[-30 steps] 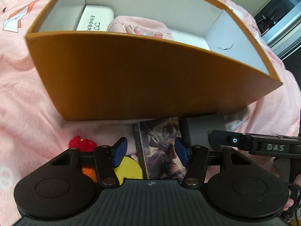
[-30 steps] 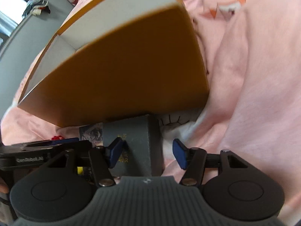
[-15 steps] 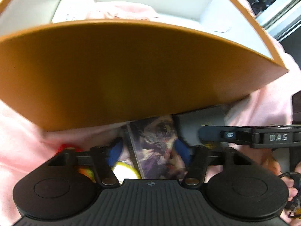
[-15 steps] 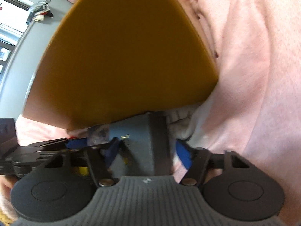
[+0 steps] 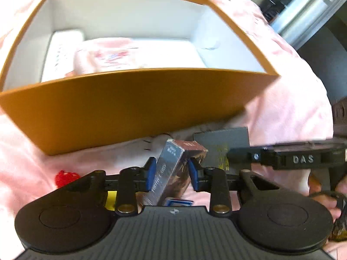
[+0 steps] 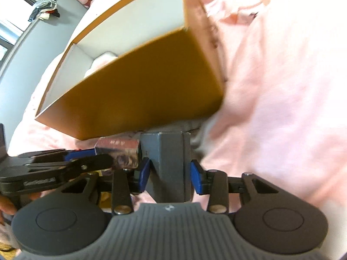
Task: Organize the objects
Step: 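Grasp the dark grey card box with the right gripper while the left grasps the photo card pack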
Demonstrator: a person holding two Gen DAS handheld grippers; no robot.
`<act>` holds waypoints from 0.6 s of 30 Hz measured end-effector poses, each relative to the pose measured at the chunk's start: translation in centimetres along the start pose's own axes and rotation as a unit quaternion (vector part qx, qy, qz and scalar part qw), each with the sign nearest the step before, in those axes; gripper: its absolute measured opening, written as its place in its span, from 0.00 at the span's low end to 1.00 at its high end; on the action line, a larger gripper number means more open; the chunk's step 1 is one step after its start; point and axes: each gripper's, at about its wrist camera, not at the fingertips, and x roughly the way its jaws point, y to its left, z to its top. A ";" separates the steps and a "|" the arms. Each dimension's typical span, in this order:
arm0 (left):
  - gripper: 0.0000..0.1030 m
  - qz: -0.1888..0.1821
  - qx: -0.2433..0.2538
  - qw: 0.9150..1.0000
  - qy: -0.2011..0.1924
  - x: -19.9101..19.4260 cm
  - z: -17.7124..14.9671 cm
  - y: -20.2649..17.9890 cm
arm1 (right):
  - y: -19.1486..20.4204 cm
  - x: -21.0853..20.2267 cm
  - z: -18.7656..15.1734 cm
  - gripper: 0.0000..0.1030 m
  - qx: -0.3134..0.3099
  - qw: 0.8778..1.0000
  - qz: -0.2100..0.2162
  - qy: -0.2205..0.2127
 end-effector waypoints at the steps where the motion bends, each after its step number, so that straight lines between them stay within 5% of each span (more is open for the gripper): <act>1: 0.27 0.000 0.014 1.000 0.005 0.2 -0.1 -0.5 | 0.0 -0.3 -0.1 0.38 -0.006 1.000 -0.011 -0.006; 9: 0.31 0.044 0.093 0.994 0.048 2.4 0.1 -2.3 | -0.5 0.1 -0.6 0.37 0.016 1.000 0.002 -0.011; 12: 0.45 0.056 0.121 0.989 0.061 2.9 1.1 -2.0 | -0.6 0.1 -0.5 0.37 0.019 1.000 -0.001 -0.013; 13: 0.54 0.057 0.122 0.989 0.060 3.1 1.3 -1.9 | -1.3 -0.8 -0.8 0.37 0.019 1.000 0.000 -0.013; 18: 0.58 0.018 0.114 0.990 0.077 4.5 2.0 -1.2 | -1.6 -0.6 -0.8 0.37 0.022 1.000 0.004 -0.013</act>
